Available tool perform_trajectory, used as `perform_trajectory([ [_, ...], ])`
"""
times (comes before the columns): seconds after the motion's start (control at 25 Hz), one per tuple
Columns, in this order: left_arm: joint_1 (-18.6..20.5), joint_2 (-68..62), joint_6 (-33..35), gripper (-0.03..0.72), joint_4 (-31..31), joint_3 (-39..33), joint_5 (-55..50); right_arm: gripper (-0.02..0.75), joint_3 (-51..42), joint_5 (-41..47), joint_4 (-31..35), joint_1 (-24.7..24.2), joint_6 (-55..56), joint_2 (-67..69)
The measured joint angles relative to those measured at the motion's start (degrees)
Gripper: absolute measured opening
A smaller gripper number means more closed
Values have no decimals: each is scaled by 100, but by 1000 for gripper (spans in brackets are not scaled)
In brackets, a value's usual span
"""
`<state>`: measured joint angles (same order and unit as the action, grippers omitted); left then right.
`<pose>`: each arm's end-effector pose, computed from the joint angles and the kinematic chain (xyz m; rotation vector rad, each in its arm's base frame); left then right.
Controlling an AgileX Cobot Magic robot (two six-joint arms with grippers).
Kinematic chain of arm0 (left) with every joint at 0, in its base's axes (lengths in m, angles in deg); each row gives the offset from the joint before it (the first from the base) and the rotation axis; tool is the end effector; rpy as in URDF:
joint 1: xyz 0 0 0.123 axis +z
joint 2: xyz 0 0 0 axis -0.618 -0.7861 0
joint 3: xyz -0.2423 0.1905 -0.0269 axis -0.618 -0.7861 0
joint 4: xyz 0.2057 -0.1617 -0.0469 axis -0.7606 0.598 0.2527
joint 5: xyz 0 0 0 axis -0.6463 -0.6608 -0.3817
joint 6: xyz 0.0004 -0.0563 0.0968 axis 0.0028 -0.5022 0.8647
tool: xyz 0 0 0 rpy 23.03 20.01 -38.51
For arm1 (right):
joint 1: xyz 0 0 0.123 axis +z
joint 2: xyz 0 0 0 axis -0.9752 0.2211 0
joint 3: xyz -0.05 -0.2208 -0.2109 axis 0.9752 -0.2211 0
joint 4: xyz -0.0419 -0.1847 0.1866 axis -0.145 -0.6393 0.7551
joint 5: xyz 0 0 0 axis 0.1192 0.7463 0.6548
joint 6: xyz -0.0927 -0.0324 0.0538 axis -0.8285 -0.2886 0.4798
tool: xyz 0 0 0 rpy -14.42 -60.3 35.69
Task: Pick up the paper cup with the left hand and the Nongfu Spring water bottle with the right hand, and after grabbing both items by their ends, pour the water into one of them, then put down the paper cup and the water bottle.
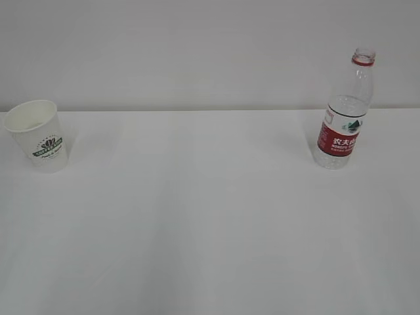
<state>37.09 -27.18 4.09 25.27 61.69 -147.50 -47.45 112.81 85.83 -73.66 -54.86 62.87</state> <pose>0.0382 -0.0042 0.2739 0.0527 2.3106 -0.0394 0.0304 -0.0006 0.2633 -0.0436 2.3381 0.0135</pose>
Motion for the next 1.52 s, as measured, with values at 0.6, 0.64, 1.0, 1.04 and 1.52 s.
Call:
perform_trajectory([
  [0.6, 0, 1295, 0, 486, 10, 0, -35, 587, 0, 47, 0, 0, 0, -1051],
  [0.64, 0, 1334, 0, 486, 10, 0, -35, 587, 0, 57, 0, 0, 0, -1059],
  [1.0, 0, 1473, 0, 480, 28, 0, -42, 587, 0, 72, 0, 0, 0, -1356],
  [1.04, 0, 1473, 0, 480, 28, 0, -42, 587, 0, 72, 0, 0, 0, -1356],
  [1.52, 0, 1473, 0, 467, 46, 0, -42, 587, 0, 72, 12, 0, 0, -1356],
])
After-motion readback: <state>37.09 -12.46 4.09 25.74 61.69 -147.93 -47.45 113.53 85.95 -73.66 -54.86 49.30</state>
